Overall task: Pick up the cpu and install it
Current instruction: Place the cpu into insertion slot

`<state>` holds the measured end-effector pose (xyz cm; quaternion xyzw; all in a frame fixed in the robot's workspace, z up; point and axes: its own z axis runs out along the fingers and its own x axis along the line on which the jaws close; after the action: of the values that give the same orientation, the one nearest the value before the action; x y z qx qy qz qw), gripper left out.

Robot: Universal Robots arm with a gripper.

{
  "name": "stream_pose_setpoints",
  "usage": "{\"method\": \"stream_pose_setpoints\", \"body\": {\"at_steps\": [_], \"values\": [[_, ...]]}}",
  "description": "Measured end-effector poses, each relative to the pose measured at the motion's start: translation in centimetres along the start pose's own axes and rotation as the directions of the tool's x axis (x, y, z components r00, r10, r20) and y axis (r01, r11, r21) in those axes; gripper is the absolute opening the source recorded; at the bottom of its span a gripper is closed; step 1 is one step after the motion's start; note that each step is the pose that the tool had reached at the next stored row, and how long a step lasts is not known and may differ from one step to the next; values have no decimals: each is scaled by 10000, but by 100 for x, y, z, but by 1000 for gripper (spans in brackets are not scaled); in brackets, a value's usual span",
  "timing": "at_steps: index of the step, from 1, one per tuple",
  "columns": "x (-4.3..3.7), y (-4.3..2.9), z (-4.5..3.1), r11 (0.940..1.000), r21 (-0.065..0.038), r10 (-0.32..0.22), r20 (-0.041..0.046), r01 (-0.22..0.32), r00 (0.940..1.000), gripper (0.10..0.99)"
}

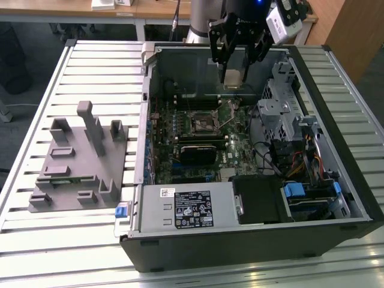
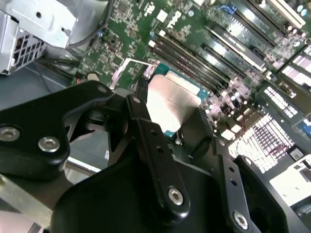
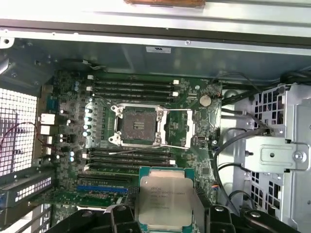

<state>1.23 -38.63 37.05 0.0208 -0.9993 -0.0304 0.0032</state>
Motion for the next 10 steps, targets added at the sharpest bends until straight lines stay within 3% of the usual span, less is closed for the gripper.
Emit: {"method": "stream_pose_setpoints", "body": {"at_steps": [2, 5, 10], "values": [[-4, 0, 0, 10000, 0, 12, 1, -12, 10000, 533], [-4, 0, 2, 9989, -2, 467, 29, -467, 9989, 533], [-4, 0, 12, 9905, -16, 1375, 84, -1375, 9905, 533]]}}
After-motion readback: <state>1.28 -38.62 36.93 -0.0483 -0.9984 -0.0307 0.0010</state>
